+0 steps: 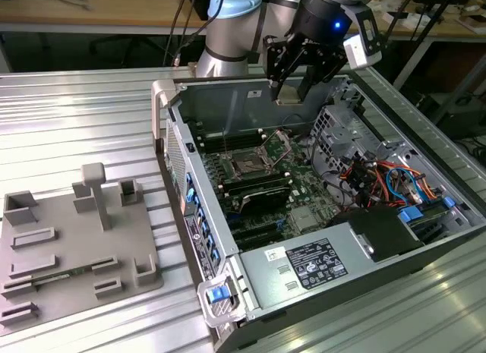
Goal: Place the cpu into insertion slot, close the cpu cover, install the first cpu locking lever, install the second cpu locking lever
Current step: 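Place the cpu into insertion slot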
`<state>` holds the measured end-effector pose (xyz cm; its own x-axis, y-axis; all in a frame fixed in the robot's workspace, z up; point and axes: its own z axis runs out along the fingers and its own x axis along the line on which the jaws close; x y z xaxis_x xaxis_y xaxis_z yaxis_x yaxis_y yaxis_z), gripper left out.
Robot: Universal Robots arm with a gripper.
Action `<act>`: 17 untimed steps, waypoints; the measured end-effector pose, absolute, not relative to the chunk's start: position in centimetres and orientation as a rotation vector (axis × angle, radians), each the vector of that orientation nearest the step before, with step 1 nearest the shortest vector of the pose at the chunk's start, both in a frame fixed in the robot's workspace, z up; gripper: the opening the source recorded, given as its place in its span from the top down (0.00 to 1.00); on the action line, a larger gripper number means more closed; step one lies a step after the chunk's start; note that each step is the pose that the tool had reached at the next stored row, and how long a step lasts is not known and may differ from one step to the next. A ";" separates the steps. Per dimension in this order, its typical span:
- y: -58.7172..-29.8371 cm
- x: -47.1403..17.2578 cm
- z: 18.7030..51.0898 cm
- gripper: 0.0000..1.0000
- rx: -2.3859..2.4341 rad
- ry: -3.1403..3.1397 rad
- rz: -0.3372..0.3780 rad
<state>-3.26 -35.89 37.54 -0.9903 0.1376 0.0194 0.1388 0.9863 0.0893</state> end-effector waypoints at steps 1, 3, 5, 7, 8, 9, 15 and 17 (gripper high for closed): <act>-35.9 -3.3 37.5 0.45 -0.217 -3.118 -0.142; -35.9 -3.3 37.5 0.45 -0.217 -3.118 -0.141; -35.9 -3.3 37.5 0.45 -0.218 -3.118 -0.142; -35.9 -3.3 37.5 0.45 -0.218 -3.118 -0.142; -35.9 -3.3 37.5 0.45 -0.218 -3.118 -0.142; -35.9 -3.3 37.5 0.45 -0.218 -3.118 -0.142; -35.9 -3.4 37.5 0.45 -0.256 -3.116 -0.142; -35.9 -3.4 37.5 0.45 -0.278 -3.115 -0.142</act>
<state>-3.41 -35.89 37.54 -0.9841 0.1763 0.0193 0.1773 0.9801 0.0893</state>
